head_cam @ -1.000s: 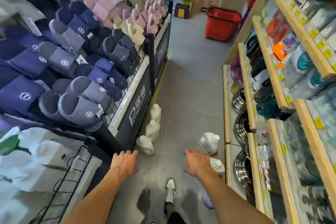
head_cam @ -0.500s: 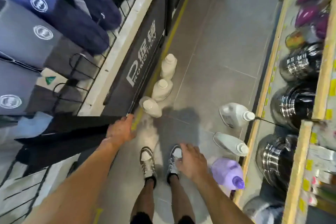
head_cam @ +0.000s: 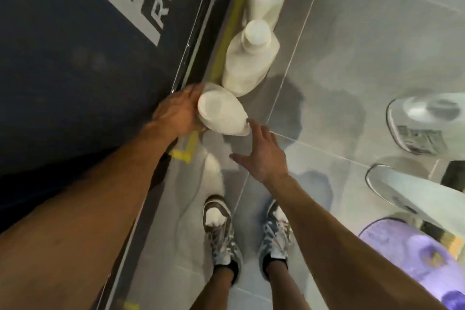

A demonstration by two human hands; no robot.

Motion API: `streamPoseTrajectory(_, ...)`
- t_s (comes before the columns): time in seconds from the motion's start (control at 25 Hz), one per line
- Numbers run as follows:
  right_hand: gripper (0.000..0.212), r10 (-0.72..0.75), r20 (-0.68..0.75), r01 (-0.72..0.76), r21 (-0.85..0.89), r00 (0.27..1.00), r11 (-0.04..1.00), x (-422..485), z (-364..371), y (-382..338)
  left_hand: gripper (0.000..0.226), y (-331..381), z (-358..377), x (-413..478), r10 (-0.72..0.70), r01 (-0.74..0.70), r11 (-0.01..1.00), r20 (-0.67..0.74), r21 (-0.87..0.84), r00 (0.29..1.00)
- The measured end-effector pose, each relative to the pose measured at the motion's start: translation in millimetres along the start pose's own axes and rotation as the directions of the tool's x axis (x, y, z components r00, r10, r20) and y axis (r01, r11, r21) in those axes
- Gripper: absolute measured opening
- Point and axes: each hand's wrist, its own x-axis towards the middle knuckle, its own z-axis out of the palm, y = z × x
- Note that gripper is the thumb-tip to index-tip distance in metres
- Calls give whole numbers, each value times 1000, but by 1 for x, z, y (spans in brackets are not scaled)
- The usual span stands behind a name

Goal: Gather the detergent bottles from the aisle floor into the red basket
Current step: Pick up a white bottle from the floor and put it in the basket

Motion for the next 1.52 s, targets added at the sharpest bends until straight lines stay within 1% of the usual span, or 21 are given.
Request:
streamPoseTrajectory(0.12,103,-48,-87,61,154,995,986,40,20,6,106,-8,18,12,76,-94,989,-150,-118,986)
streamPoseTrajectory(0.2,97,-87,-164,125,239,983,963,57,20,15,106,-1,35,8,75,-116,973,-201,-200,977)
streamPoseTrajectory(0.28,95,-147,-177,183,212,973,960,63,8,25,111,7,51,2,37,-105,953,-233,-285,972)
streamPoseTrajectory(0.32,96,-176,-154,201,169,972,965,64,-1,32,114,10,62,2,35,-115,949,-265,-293,964)
streamPoseTrajectory(0.4,100,-198,-84,204,73,977,976,66,-19,47,117,13,83,5,48,-130,960,-313,-247,949)
streamPoseTrajectory(0.52,99,-202,9,202,21,979,979,71,-37,61,111,9,103,18,67,-139,962,-290,-235,955)
streamPoseTrajectory(0.6,92,-205,5,205,51,979,978,71,-40,68,104,5,108,27,97,-155,956,-229,-250,968)
streamPoseTrajectory(0.64,93,-203,-2,203,66,979,977,71,-41,71,101,3,108,32,99,-151,955,-205,-255,974)
streamPoseTrajectory(0.8,96,-229,17,228,50,973,972,74,-43,67,94,3,106,37,120,-166,969,-236,-183,964)
streamPoseTrajectory(0.92,101,-224,43,223,24,974,975,65,-53,61,92,10,94,27,106,-137,977,-182,-165,978)
streamPoseTrajectory(1.04,100,-231,71,230,14,970,973,33,-79,49,89,29,73,-6,102,-138,973,-193,-183,976)
streamPoseTrajectory(1.16,99,-222,110,221,23,969,975,-34,-134,19,90,64,26,-70,98,-153,959,-227,-240,969)
streamPoseTrajectory(1.28,98,-191,120,197,-35,974,980,-119,-214,-37,81,109,-52,-149,80,-129,956,-188,-265,979)
streamPoseTrajectory(1.36,98,-229,124,238,-66,965,969,-171,-262,-78,77,137,-105,-201,64,-108,960,-171,-257,983)
streamPoseTrajectory(1.44,99,-253,115,263,-83,961,961,-233,-316,-126,78,161,-170,-262,28,-67,970,-168,-235,985)
streamPoseTrajectory(1.52,97,-282,96,290,-81,955,954,-297,-365,-175,81,183,-233,-326,38,-73,983,-203,-171,978)
